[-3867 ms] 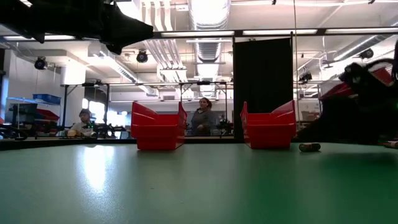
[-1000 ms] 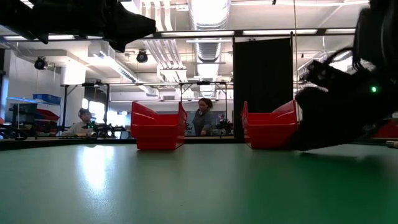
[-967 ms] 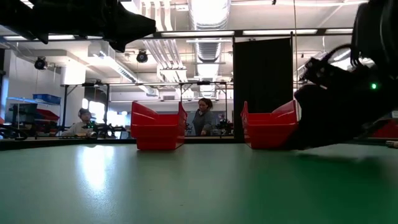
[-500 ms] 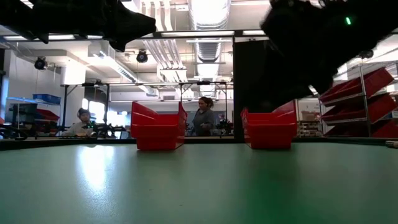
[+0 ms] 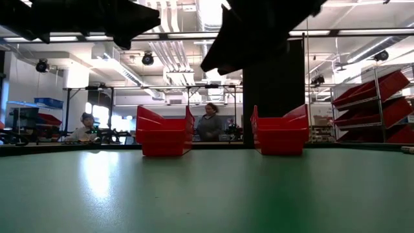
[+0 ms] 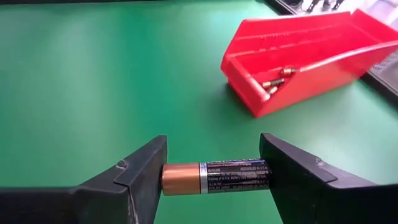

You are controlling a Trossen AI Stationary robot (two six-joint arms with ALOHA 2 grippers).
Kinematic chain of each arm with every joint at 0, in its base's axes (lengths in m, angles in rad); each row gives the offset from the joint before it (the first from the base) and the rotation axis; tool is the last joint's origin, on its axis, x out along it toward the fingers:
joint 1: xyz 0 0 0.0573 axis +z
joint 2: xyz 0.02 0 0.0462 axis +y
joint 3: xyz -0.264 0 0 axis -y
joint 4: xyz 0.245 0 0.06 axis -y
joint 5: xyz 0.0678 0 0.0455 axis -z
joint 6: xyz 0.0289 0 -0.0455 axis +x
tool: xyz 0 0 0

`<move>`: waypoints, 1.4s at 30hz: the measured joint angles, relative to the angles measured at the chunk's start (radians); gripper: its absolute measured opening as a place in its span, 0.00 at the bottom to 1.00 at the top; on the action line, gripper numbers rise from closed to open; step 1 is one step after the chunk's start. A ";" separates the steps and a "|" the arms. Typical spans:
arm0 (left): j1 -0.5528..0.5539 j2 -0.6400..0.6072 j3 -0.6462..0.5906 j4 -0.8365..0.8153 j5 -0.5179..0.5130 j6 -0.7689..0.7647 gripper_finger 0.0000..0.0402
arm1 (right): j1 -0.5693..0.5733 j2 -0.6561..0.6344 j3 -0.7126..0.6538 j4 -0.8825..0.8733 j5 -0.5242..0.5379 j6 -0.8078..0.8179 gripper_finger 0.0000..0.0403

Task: Sort batteries
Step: Put the black battery into the left red bin

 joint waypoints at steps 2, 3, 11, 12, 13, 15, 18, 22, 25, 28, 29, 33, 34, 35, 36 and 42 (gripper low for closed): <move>0.000 -0.001 0.000 -0.012 -0.003 0.000 0.28 | -0.024 0.000 0.010 0.000 -0.016 -0.038 0.57; 0.000 -0.002 0.000 -0.023 -0.007 0.000 0.28 | -0.034 0.000 0.013 -0.001 -0.019 -0.056 0.57; 0.000 -0.019 0.000 -0.150 -0.091 0.004 0.28 | -0.128 0.000 0.022 0.060 -0.105 -0.181 0.58; 0.000 -0.022 0.000 -0.170 -0.102 0.001 0.28 | -0.140 0.000 0.022 0.075 -0.117 -0.203 0.58; 0.000 -0.026 0.000 -0.191 -0.107 -0.002 0.28 | -0.152 0.000 0.025 0.090 -0.128 -0.220 0.57; 0.000 -0.034 0.000 -0.224 -0.108 -0.025 0.28 | -0.178 0.000 0.030 0.105 -0.158 -0.263 0.57; -0.010 -0.052 0.000 -0.269 -0.100 -0.078 0.28 | -0.219 0.000 0.038 0.122 -0.201 -0.310 0.57; -0.051 -0.086 0.000 -0.302 -0.017 -0.117 0.28 | -0.269 0.000 0.038 0.176 -0.268 -0.374 0.59; -0.099 -0.102 0.000 -0.321 -0.005 -0.142 0.28 | -0.303 0.000 0.038 0.237 -0.319 -0.424 0.57; -0.145 -0.105 0.000 -0.325 -0.004 -0.171 0.28 | -0.335 0.000 0.038 0.301 -0.369 -0.465 0.57; -0.158 -0.103 0.000 -0.328 -0.004 -0.180 0.28 | -0.346 0.000 0.039 0.317 -0.387 -0.473 0.57; -0.201 -0.092 0.000 -0.339 -0.004 -0.187 0.28 | -0.387 0.013 0.040 0.384 -0.436 -0.495 0.59; -0.209 -0.091 0.000 -0.338 -0.004 -0.187 0.28 | -0.397 0.021 0.041 0.397 -0.444 -0.500 0.59; -0.217 -0.091 0.000 -0.337 -0.004 -0.187 0.28 | -0.405 0.030 0.044 0.401 -0.454 -0.504 0.59; -0.224 -0.091 0.000 -0.337 -0.004 -0.187 0.28 | -0.415 0.041 0.049 0.400 -0.458 -0.505 0.59; -0.240 -0.101 0.000 -0.302 -0.003 -0.185 0.28 | -0.468 0.133 0.111 0.410 -0.459 -0.527 0.58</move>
